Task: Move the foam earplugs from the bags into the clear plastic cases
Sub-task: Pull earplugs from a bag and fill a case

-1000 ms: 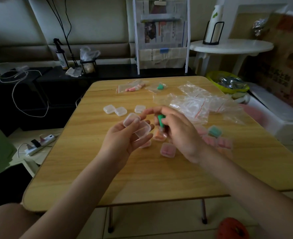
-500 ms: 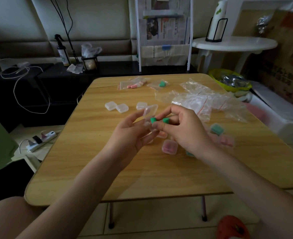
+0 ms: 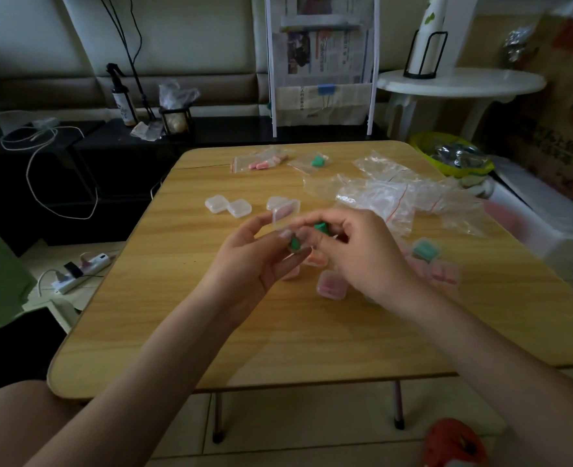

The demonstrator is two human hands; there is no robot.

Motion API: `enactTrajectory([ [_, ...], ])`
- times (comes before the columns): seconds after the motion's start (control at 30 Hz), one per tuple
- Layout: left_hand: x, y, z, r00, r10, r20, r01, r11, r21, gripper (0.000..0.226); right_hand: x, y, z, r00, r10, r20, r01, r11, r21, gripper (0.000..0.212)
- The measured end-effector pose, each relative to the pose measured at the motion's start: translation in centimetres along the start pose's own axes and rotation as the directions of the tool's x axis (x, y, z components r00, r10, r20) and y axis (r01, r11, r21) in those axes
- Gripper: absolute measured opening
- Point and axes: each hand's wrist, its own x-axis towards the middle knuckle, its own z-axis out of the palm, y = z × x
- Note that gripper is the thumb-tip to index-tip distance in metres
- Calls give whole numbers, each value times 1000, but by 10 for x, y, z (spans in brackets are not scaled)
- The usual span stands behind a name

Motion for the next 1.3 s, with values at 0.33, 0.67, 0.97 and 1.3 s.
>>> enactTrajectory([
  [0.33, -1, -1, 6, 999, -52, 4, 52, 998, -27, 37, 1, -2, -1, 998, 64, -3, -62, 974, 216, 25],
  [0.67, -1, -3, 3, 999, -39, 5, 39, 997, 70, 40, 5, -2, -3, 988, 129, -84, -102, 958, 268, 28],
  [0.97, -3, 0, 8, 989, -95, 111, 92, 995, 38, 38, 3, 10, 6, 981, 35, -193, -22, 997, 69, 26],
  [1.3, -2, 3, 4, 987, -117, 109, 117, 993, 7, 38, 1, 0, 3, 982, 18, -185, 18, 982, 191, 16],
])
